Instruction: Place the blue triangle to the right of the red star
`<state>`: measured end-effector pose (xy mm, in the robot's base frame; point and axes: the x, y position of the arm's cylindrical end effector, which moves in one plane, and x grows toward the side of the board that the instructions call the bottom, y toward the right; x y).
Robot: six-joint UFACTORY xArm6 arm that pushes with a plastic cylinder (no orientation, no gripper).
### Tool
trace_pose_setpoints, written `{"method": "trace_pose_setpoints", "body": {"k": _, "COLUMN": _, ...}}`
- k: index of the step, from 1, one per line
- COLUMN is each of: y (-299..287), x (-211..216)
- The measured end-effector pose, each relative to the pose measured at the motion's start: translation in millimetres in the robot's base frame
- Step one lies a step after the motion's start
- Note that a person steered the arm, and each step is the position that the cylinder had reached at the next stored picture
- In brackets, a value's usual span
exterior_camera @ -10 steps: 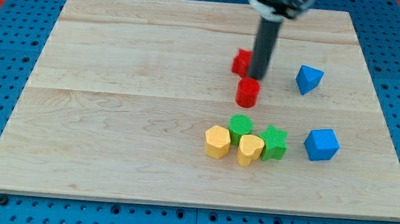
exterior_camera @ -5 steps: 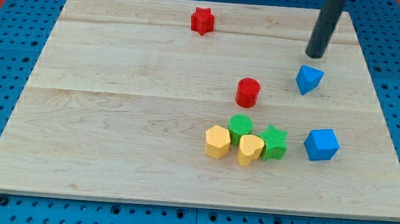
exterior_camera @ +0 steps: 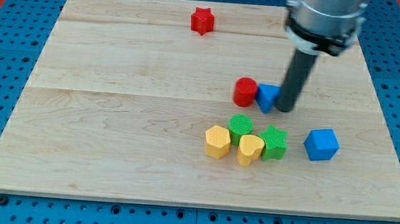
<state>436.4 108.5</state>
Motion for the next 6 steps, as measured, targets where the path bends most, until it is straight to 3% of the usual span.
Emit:
{"method": "trace_pose_setpoints", "body": {"k": 2, "y": -81, "x": -57}}
{"method": "trace_pose_setpoints", "body": {"k": 4, "y": -81, "x": -125}}
{"method": "trace_pose_setpoints", "body": {"k": 6, "y": -127, "x": -147}}
